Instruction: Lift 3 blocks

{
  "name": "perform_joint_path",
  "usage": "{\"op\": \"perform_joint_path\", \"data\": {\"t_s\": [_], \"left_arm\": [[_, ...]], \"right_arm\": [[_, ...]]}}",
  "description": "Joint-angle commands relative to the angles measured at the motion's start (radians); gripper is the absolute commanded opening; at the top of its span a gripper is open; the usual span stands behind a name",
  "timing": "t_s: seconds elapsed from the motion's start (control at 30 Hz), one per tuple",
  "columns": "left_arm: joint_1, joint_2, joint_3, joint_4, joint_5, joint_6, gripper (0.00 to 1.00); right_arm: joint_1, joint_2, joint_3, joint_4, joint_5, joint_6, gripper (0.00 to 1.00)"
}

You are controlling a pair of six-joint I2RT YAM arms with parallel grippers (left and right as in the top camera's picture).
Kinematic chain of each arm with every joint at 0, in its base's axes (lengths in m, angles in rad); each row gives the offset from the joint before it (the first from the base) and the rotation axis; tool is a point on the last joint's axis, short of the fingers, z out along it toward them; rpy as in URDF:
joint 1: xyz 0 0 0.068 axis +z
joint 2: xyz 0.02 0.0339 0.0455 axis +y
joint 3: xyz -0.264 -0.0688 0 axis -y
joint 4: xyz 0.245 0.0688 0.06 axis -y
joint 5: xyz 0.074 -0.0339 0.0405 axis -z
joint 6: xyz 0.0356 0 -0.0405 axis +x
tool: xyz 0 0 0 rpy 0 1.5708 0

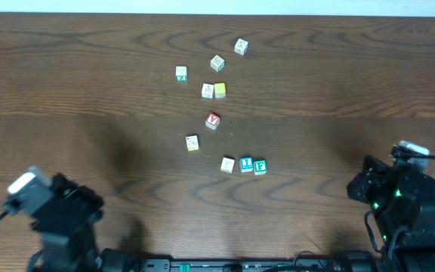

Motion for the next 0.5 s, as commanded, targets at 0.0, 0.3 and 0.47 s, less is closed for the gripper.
{"op": "perform_joint_path", "data": {"t_s": [0.0, 0.3, 0.47], "left_arm": [[0.005, 0.029, -0.185, 0.106, 0.144, -0.057, 0.07], [0.004, 0.319, -0.370, 0.412, 0.489, 0.074, 0.07], [-0.012, 0.542, -0.370, 0.587, 0.624, 0.097, 0.08]], "right_arm": [[-0.017, 0.060, -0.046, 0.012, -0.097, -0.014, 0.01], [-0.012, 0.331, -0.198, 0.236, -0.280, -0.014, 0.01], [-0.006, 0.517, -0.215, 0.299, -0.316, -0.013, 0.01]]}}
